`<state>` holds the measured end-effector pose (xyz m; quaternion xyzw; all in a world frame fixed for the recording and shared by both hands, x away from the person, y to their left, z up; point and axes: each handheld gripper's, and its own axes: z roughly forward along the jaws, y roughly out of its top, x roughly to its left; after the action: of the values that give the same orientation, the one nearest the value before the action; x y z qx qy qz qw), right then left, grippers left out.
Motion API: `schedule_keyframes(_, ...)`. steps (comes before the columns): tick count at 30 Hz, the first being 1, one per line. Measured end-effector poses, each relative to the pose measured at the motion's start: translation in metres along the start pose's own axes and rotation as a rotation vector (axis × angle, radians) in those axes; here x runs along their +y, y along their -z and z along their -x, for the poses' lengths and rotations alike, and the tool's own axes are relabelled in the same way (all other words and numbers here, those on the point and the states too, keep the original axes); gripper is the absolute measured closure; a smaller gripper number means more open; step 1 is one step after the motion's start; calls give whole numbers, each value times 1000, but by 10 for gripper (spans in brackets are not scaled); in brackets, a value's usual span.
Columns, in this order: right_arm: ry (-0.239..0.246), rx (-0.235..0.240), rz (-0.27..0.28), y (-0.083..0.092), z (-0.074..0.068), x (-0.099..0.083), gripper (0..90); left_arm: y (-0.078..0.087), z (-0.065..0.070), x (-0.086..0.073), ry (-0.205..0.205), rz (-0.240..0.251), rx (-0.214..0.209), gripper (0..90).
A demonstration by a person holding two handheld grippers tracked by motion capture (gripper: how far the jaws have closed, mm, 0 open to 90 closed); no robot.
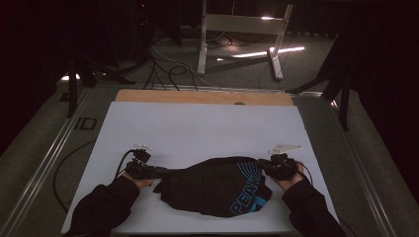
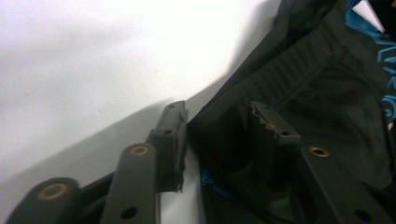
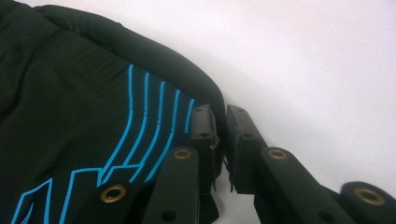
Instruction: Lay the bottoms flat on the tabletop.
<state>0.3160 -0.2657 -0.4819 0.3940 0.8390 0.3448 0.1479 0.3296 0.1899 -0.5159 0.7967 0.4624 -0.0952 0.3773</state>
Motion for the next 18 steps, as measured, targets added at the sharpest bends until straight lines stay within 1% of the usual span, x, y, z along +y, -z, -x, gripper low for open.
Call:
schedule_keyframes(1, 1, -1, 4, 0, 0, 0, 837, 1, 1, 1, -18, 16, 2, 783)
schedule_keyframes(2, -6, 0, 13, 1, -1, 1, 839, 2, 3, 1, -33, 26, 11, 798)
schedule_keyframes(5, -13, -4, 45, 6, 0, 2, 842, 8, 11, 4, -86, 78, 43, 812)
schedule_keyframes(7, -17, -6, 72, 10, 1, 4, 843, 15, 17, 7, -119, 117, 74, 815)
schedule_keyframes(8, -28, -6, 90, 13, 1, 6, 844, 18, 19, 9, -136, 137, 85, 815)
schedule_keyframes(9, -25, -10, 101, 15, 1, 8, 844, 18, 19, 9, -136, 137, 85, 815)
schedule_keyframes(10, -22, -13, 110, 16, 1, 11, 844, 22, 23, 11, -150, 159, 102, 815)
schedule_keyframes(11, -23, -16, 120, 17, 1, 14, 845, 29, 27, 17, -183, 192, 124, 815)
schedule_keyframes(12, -19, -22, 127, 18, 1, 17, 845, 32, 28, 20, -188, 205, 130, 816)
schedule_keyframes(13, -19, -22, 127, 18, 1, 17, 845, 32, 28, 20, -188, 205, 130, 815)
schedule_keyframes(14, -17, -23, 143, 18, 3, 25, 845, 37, 29, 26, -199, 231, 140, 816)
schedule_keyframes(15, -14, -31, 153, 18, 4, 29, 846, 39, 30, 29, -203, 245, 146, 815)
schedule_keyframes(16, -12, -34, 159, 17, 5, 33, 845, 42, 31, 32, -211, 258, 163, 815)
schedule_keyframes(17, -9, -37, 167, 17, 6, 37, 845, 44, 31, 35, -218, 273, 172, 815)
schedule_keyframes(18, -9, -37, 167, 17, 6, 37, 845, 44, 31, 35, -218, 273, 172, 815)
